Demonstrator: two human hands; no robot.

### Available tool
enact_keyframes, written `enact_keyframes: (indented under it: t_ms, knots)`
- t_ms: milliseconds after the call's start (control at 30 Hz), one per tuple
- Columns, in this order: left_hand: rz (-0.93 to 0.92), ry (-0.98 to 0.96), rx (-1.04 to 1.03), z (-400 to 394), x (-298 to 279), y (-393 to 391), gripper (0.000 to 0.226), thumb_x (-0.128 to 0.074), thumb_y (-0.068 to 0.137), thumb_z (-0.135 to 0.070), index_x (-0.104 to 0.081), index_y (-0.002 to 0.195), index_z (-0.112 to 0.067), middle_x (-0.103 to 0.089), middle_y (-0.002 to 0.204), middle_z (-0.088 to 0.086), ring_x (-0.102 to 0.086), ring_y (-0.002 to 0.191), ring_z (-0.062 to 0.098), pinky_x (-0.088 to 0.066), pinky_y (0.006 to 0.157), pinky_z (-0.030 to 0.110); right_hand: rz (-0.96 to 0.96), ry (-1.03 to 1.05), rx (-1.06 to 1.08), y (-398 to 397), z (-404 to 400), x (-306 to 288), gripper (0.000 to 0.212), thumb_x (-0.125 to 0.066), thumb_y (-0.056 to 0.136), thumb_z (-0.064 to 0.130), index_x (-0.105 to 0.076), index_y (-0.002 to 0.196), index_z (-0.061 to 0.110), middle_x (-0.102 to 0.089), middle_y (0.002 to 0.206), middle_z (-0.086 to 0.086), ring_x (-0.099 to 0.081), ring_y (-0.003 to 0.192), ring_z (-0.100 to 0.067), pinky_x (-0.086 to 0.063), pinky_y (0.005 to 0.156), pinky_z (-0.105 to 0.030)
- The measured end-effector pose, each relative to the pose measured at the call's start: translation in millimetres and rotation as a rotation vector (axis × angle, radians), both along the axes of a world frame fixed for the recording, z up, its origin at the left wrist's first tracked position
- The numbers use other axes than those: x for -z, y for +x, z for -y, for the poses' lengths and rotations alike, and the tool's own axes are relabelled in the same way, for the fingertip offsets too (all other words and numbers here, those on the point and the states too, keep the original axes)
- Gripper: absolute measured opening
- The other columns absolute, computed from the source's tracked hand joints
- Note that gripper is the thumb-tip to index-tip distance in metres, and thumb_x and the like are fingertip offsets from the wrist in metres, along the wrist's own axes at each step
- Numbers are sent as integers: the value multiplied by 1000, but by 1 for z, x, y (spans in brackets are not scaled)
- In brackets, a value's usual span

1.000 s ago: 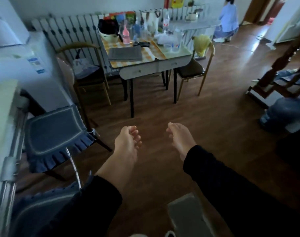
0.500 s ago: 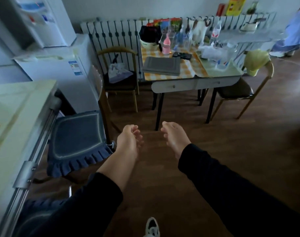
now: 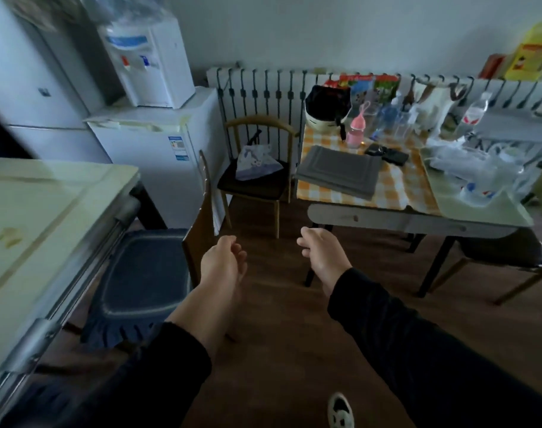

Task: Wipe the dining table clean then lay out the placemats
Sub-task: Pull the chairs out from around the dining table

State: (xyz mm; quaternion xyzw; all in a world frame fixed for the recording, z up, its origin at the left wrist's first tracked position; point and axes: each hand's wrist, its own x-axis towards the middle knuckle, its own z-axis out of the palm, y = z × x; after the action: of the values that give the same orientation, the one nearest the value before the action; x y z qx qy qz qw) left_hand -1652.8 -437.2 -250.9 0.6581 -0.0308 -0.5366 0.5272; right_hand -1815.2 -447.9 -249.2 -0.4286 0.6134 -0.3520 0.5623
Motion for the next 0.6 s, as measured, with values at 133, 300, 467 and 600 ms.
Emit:
enact_keyframes:
  t_ms: [133,300,467,600]
  knots:
    - [-18,-46,-157,44,-1,-16,14,-59,97,-20,-64,86,-13,-61,78,0,-61,75,12,-51,81,30,-34,-8,-155,-8,70,-1,45,-39,102,44,-57,109,4,-55,131,-24,-55,114,-39,-45,101,-49]
    - [19,-56,-317,81,-4,-16,9,-59,95,-21,-68,93,-18,-66,87,-2,-64,81,11,-52,77,29,11,-13,-274,9,141,-5,53,-43,100,38,-55,116,-11,-49,131,-35,-50,114,-52,-43,97,-59]
    - [50,-38,-442,108,-3,6,14,-58,96,-22,-70,102,-17,-67,92,-2,-64,86,13,-53,85,31,23,19,-392,47,185,7,30,-45,99,37,-62,100,12,-60,124,-23,-57,110,-37,-46,95,-48]
    - [73,-26,-490,137,6,38,12,-58,97,-21,-69,95,-17,-67,94,0,-63,86,13,-52,82,30,-23,-24,-448,84,218,16,22,-45,99,40,-57,89,24,-64,117,-12,-59,105,-24,-46,97,-44]
